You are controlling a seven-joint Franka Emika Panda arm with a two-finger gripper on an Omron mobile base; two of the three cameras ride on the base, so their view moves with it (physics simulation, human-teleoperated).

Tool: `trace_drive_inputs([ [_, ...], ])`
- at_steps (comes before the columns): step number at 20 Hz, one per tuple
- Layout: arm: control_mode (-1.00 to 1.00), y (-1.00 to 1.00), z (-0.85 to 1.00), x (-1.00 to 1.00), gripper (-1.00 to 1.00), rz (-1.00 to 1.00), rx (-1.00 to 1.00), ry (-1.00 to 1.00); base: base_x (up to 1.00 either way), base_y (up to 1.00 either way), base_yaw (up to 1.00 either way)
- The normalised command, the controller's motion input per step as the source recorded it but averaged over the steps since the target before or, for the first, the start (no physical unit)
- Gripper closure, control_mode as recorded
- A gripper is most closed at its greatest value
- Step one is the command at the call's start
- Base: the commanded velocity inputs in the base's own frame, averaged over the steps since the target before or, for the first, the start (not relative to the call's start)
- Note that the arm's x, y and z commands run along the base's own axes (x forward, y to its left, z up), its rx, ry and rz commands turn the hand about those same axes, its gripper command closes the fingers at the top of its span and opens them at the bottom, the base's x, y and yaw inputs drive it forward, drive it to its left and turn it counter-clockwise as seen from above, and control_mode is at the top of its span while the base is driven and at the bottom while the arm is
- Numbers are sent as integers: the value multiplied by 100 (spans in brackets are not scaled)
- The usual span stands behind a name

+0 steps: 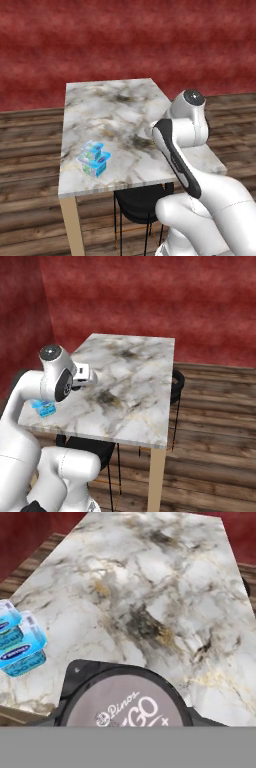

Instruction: Stack the yogurt containers by placing the smaller containers on top of the larger containers.

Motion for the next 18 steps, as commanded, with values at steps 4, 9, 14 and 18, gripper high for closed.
trace_drive_inputs([
  [4,-100,24,23,-14,100,0,0,0,0,0,0],
  [9,-100,25,19,-13,100,0,0,0,0,0,0],
  [14,-100,30,15,-9,100,0,0,0,0,0,0],
  [18,-100,33,7,-8,100,0,0,0,0,0,0],
])
